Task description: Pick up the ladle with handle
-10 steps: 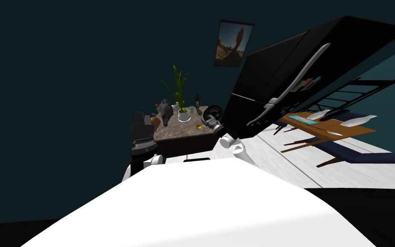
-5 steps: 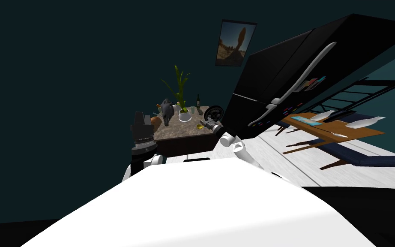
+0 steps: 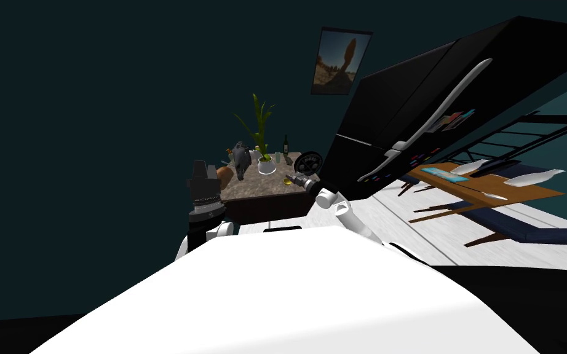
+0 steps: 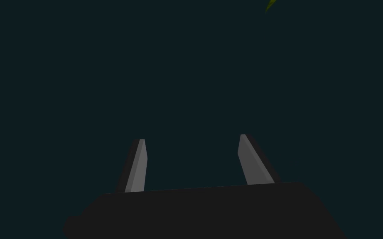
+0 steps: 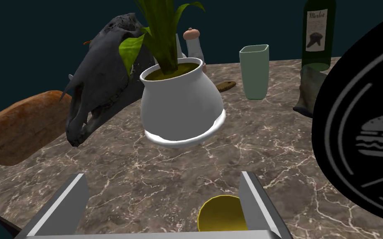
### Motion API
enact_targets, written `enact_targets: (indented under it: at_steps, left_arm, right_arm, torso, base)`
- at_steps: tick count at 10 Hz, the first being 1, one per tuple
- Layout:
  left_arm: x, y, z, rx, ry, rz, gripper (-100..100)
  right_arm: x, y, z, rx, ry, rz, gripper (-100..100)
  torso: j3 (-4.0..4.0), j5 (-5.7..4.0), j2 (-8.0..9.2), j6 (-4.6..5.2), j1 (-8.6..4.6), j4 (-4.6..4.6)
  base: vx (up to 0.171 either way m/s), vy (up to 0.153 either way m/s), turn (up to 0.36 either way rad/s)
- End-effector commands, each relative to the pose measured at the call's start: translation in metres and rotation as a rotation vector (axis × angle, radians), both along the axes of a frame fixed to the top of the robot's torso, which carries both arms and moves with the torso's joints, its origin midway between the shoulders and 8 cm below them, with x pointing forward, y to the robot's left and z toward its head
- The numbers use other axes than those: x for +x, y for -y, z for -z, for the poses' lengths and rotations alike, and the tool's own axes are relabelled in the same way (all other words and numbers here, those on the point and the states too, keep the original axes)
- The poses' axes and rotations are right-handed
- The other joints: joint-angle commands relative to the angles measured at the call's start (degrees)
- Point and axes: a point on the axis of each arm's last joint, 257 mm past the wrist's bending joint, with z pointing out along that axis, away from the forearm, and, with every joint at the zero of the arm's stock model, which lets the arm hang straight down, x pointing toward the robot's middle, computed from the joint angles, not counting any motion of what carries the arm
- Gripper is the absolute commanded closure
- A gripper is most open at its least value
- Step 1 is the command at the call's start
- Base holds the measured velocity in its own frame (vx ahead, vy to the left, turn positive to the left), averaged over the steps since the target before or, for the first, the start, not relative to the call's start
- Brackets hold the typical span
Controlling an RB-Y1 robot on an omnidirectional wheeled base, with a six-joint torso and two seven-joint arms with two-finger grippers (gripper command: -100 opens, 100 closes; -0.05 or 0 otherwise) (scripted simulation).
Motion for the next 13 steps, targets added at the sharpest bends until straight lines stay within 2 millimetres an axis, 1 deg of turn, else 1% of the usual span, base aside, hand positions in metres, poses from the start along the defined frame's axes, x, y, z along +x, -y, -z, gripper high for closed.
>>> enact_targets:
  at_steps: [1, 3, 4, 6, 7, 9, 10, 12, 13]
  left_arm:
    - [0.000, 0.000, 0.000, 0.000, 0.000, 0.000, 0]
    - [0.000, 0.000, 0.000, 0.000, 0.000, 0.000, 0]
    - [0.000, 0.000, 0.000, 0.000, 0.000, 0.000, 0]
    - [0.000, 0.000, 0.000, 0.000, 0.000, 0.000, 0]
    - [0.000, 0.000, 0.000, 0.000, 0.000, 0.000, 0]
    - [0.000, 0.000, 0.000, 0.000, 0.000, 0.000, 0]
    - [0.000, 0.000, 0.000, 0.000, 0.000, 0.000, 0]
    - [0.000, 0.000, 0.000, 0.000, 0.000, 0.000, 0]
    - [0.000, 0.000, 0.000, 0.000, 0.000, 0.000, 0]
  right_arm:
    - [-0.001, -0.003, 0.017, 0.010, -0.089, -0.024, -100]
    - [-0.001, -0.003, 0.018, 0.047, -0.119, -0.018, -100]
    - [-0.003, -0.002, 0.035, 0.041, -0.200, -0.034, -100]
    - [-0.003, -0.002, 0.036, 0.075, -0.227, -0.027, -100]
    - [-0.005, 0.000, 0.052, 0.068, -0.308, -0.035, -100]
    - [-0.005, 0.000, 0.053, 0.099, -0.335, -0.027, -100]
    - [-0.007, 0.006, 0.069, 0.089, -0.415, -0.027, -100]
    - [-0.007, 0.006, 0.069, 0.121, -0.441, -0.017, -100]
    - [-0.010, 0.013, 0.085, 0.111, -0.525, -0.008, -100]
  torso:
    - [0.00, 0.00, 0.00, 0.00, 0.00, 0.00]
    - [-0.01, 0.00, -0.01, -0.01, 0.02, 0.00]
    - [0.00, 0.00, 0.00, 0.00, 0.01, 0.00]
    - [-0.01, 0.00, -0.02, -0.01, 0.02, -0.01]
    - [0.00, 0.00, 0.00, 0.00, 0.00, 0.00]
    - [-0.02, 0.01, -0.03, 0.00, 0.03, -0.01]
    - [0.00, 0.00, 0.00, 0.01, 0.01, 0.00]
    - [-0.01, 0.00, -0.02, 0.00, 0.02, -0.01]
    - [-0.01, 0.00, -0.01, 0.01, 0.01, 0.00]
  base:
    - [0.004, 0.011, 0.070]
    - [0.002, 0.004, 0.025]
    - [0.007, 0.013, 0.070]
    - [0.004, 0.005, 0.027]
    - [0.009, 0.012, 0.074]
    - [0.005, 0.005, 0.029]
    - [0.008, 0.010, 0.101]
    - [0.007, 0.006, 0.023]
    - [0.010, 0.013, 0.086]
